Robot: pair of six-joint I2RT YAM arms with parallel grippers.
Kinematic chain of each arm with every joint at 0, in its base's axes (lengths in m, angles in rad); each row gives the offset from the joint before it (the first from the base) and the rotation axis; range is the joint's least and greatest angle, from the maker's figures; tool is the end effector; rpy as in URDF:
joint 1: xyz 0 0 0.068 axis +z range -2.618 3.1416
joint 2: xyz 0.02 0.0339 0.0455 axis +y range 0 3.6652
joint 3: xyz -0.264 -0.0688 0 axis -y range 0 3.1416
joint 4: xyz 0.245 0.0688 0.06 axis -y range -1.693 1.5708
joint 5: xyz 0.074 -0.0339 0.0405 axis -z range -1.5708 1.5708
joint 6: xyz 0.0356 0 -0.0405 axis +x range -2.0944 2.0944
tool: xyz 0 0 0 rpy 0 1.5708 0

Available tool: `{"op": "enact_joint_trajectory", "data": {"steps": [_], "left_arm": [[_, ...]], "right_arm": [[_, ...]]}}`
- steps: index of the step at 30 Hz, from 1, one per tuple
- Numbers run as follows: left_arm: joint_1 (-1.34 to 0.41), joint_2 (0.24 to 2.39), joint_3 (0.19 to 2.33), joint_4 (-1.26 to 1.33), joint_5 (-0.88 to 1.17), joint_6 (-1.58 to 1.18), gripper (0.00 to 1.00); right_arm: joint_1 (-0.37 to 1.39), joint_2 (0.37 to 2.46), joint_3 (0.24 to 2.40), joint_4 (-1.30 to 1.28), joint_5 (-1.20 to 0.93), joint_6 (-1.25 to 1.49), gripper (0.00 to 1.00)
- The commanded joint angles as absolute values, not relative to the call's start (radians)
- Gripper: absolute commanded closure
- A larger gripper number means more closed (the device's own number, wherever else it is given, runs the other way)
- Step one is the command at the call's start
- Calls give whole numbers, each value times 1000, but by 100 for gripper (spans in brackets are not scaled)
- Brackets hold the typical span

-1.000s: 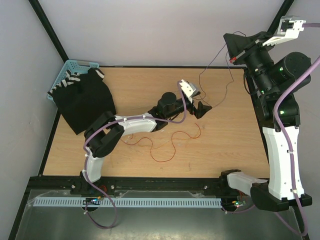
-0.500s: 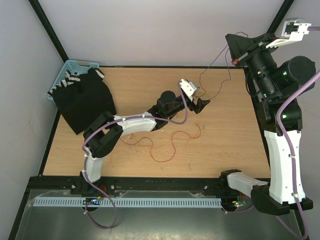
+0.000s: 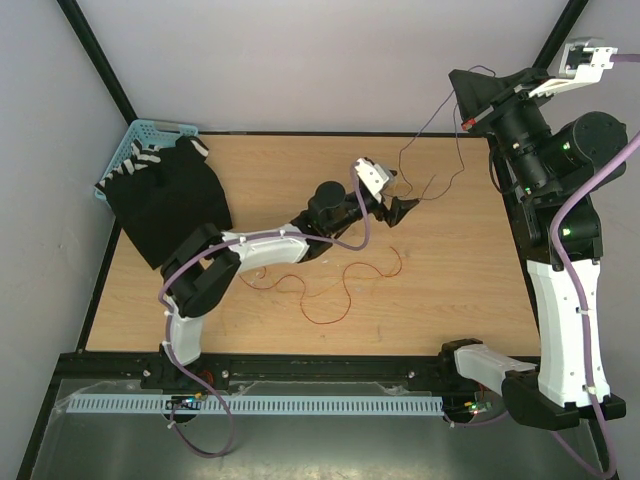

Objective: Zip-tie the wires
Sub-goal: Place the cable at the center of the board.

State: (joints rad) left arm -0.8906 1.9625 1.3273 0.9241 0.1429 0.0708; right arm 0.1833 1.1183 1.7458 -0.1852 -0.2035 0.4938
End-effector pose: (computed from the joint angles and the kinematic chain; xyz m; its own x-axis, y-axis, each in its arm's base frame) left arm 0.2843 -0.3595 0.2916 0.2392 -0.1844 -0.9533 0.8406 0.5308 0.1083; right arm 0.1620 0.0373 0.5899 0.2008 0.5093 -0.8368 -0.5148 0.7816 0.3522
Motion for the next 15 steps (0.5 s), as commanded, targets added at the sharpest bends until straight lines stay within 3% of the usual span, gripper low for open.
{"op": "enact_joint_trajectory", "data": {"steps": [1,15], "left_arm": [[-878,1908,1296,976,183,66,15],[-800,1836,1170,977,325,71,1]], "right_arm": [[184,1104,1749,-148,-215,490,100],[186,1092,1750,-152,-214,485,100]]}}
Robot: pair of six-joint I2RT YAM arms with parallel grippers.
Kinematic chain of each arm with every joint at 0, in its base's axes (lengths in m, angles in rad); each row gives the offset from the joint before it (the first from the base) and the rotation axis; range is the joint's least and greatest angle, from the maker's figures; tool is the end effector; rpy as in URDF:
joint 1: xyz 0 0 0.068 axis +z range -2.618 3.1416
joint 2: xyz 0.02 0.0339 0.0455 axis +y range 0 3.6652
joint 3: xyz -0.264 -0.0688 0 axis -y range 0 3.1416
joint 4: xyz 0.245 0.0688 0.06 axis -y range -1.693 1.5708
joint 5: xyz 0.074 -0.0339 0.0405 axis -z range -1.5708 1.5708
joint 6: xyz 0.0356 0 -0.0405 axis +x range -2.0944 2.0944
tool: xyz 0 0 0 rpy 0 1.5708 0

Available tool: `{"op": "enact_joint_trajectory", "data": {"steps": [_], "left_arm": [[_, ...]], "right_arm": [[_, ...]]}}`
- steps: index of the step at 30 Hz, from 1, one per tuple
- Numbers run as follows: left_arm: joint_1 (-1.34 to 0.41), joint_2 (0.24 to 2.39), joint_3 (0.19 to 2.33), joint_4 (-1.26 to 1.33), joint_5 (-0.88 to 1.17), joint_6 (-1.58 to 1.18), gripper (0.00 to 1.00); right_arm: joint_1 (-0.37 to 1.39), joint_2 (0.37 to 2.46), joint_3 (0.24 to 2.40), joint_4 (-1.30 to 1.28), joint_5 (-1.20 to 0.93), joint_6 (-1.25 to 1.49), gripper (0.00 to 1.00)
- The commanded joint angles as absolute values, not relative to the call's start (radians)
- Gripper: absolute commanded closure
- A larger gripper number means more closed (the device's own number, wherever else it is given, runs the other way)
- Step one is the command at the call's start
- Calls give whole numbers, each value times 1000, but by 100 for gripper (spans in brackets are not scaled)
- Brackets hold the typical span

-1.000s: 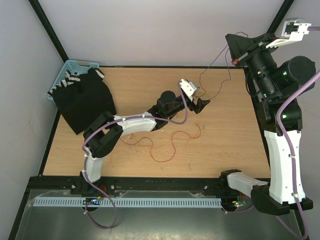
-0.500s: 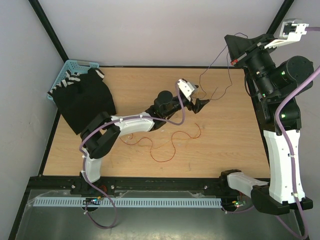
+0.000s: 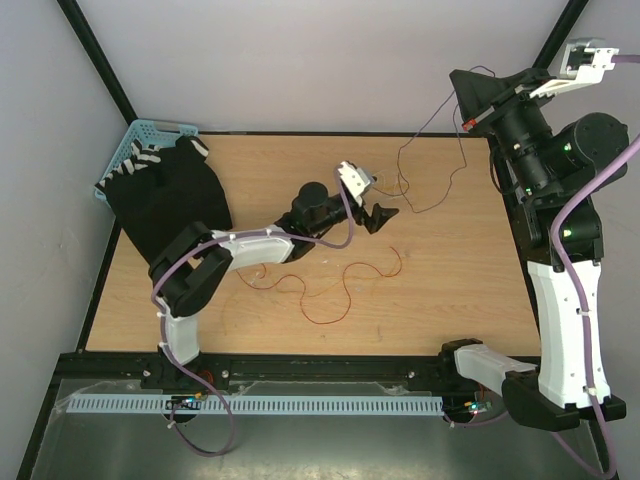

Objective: Zip-tie the wires
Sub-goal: Place the cable at the center of the board.

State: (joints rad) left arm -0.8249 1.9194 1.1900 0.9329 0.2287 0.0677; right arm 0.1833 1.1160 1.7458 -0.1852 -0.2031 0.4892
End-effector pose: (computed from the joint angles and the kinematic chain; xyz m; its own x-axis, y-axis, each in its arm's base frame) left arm 0.2922 -0.3281 0.2650 0.1954 -0.1144 -0.9740 0.8548 0.5068 0.1120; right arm 0.1609 0.0371 0.5903 0.2053 0.5062 -0.8377 -0.5144 0.7839 0.3477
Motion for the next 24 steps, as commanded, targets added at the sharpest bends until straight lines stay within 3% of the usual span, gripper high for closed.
{"op": "enact_joint_trajectory", "data": {"steps": [1,17,24], "left_arm": [[-793,1827,1166,978,344,76,1],[-769,1871,1267,958,714,51,1],[-792,1956,1350,859,676,100,7]], "right_arm": [[185,1092,1748,-152,-217,487,100],[186,1100,1741,-152,-241,497,100],[186,1100,1740,-150,-253,505,100]]}}
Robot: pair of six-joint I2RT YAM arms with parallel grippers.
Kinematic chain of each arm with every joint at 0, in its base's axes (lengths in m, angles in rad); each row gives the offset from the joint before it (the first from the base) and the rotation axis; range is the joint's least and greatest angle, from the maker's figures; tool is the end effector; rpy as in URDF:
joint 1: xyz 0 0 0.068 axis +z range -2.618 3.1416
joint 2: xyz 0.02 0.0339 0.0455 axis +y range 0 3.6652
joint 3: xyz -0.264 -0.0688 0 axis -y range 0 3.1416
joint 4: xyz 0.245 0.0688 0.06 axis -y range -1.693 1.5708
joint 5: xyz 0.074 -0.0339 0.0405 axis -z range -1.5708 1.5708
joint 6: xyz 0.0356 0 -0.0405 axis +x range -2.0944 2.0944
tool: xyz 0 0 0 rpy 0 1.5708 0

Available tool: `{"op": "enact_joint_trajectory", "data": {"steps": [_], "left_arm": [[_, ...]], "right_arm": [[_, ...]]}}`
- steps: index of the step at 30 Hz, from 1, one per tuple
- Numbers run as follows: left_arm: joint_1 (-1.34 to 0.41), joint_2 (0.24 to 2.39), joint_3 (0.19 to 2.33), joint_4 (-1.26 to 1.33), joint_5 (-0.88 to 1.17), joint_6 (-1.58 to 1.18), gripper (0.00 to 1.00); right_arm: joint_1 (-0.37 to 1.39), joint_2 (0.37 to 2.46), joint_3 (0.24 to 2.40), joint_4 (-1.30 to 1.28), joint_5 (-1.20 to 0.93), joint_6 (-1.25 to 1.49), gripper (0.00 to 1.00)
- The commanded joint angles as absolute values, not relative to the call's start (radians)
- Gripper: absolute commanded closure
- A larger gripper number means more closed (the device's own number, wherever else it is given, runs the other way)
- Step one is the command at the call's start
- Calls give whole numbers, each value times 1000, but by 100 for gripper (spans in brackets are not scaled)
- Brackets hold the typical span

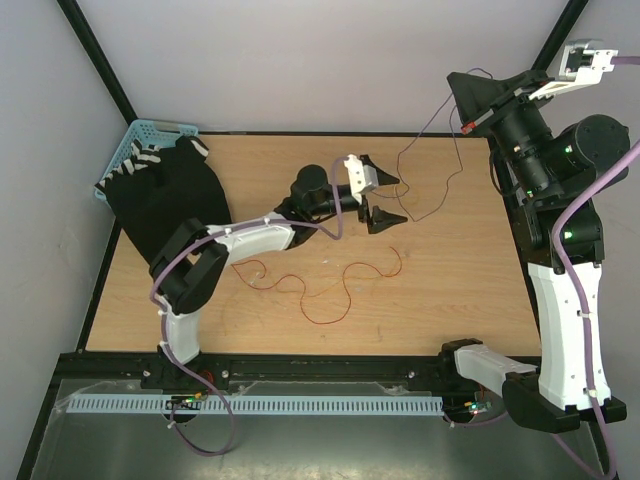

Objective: Zip-tie the wires
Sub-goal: Place the cable at the center of the board.

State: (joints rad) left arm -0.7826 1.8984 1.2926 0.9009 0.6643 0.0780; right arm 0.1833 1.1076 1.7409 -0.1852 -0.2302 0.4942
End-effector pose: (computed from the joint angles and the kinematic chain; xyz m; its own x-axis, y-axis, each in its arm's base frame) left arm 0.2952 -0.3245 0.3029 0.2815 -0.1934 -0.9399 0.9544 0.1579 0.2533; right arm 0.1578 0.0375 0.5901 0.1949 0.5058 -0.8403 -0.5363 0.7723 0.3405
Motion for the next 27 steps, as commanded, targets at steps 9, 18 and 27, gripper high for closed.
{"op": "enact_joint_trajectory", "data": {"steps": [9,18,27], "left_arm": [[-790,2094,1455,824,554,142,44],[-790,1997,1337,849,521,165,100],[-812,1738,1118,742,457,115,100]], "right_arm": [[186,1089,1726,-145,-256,510,100],[186,1074,1680,-197,-190,448,100],[186,1055,1675,-427,192,210,98]]}}
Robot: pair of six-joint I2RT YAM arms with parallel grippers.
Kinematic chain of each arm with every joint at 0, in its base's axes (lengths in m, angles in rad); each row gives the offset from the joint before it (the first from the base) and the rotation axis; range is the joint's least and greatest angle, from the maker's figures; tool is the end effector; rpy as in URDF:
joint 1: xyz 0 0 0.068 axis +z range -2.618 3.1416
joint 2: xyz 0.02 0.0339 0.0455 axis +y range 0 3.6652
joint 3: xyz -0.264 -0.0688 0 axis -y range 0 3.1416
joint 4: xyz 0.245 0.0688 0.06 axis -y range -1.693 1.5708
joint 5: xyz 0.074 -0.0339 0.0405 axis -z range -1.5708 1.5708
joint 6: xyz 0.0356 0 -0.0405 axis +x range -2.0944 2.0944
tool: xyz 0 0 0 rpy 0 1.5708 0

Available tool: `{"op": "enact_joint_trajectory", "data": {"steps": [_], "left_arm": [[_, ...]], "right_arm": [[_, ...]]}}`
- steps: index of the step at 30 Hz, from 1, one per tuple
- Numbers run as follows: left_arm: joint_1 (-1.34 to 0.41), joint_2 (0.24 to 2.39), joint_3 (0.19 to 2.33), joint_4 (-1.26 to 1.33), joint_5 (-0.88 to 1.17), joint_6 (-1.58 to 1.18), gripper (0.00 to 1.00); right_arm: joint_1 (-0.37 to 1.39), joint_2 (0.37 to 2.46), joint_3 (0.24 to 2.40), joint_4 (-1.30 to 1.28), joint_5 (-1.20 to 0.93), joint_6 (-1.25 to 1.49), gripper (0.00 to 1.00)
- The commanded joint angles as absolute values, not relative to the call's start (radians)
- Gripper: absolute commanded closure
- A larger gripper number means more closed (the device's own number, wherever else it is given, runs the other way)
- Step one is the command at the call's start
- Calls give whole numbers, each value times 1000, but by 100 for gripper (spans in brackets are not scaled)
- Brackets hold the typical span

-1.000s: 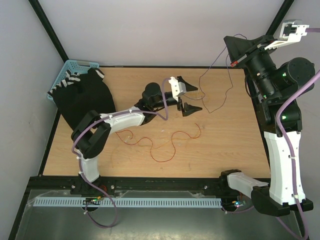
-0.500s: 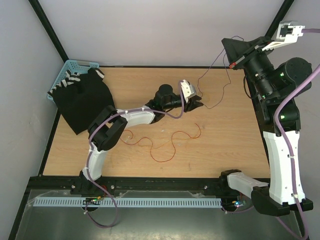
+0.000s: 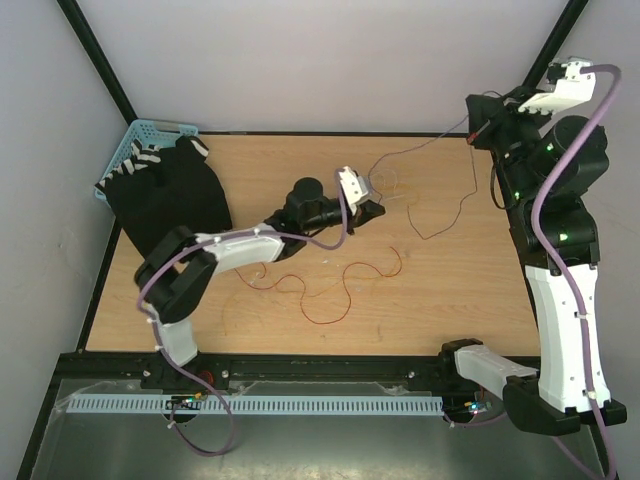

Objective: Zip-tie the wires
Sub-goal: Place the cable at the center of the board.

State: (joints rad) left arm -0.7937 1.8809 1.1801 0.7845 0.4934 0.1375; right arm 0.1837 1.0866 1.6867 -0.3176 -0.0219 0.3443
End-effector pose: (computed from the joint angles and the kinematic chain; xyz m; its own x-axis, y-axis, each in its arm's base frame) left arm 0.2905 -0.3195 0.2616 0.1895 -0.0205 -0.9817 0.9418 0.2866 0.1758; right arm 0.1677 0.0319 0.5656 0.1894 0.3784 -0.9061 -0.2839 0.9044 0.3184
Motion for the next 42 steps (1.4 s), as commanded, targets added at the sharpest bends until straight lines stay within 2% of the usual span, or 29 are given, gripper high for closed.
{"op": "enact_joint_trajectory", "data": {"steps": [1,5,9,14,21,26,35,42], "left_arm": [[-819,1702,1089,716,449,118,100],[-831,1568,967,632,388,74,100],[-830,1403,854,492,323,0,100],[-779,1192,772,158,301,-136,100],[-643,943,640,-170,287,-349,100],[-552,826,604,-366,224,-381,100],[-362,690,450,-391,261,-543,100],[-255,700,410,-395,275,-549,100]], "right_arm": [[186,1054,1674,-445,217,191,99],[186,1067,1667,-511,260,150,100],[185,1101,1617,-582,179,152,100],[202,1138,1366,-563,-11,210,100],[392,1204,1007,-372,-16,337,100],[504,1252,917,-297,-6,401,100],[634,1302,799,-229,6,474,100],[645,1347,763,-167,-53,483,93]]}}
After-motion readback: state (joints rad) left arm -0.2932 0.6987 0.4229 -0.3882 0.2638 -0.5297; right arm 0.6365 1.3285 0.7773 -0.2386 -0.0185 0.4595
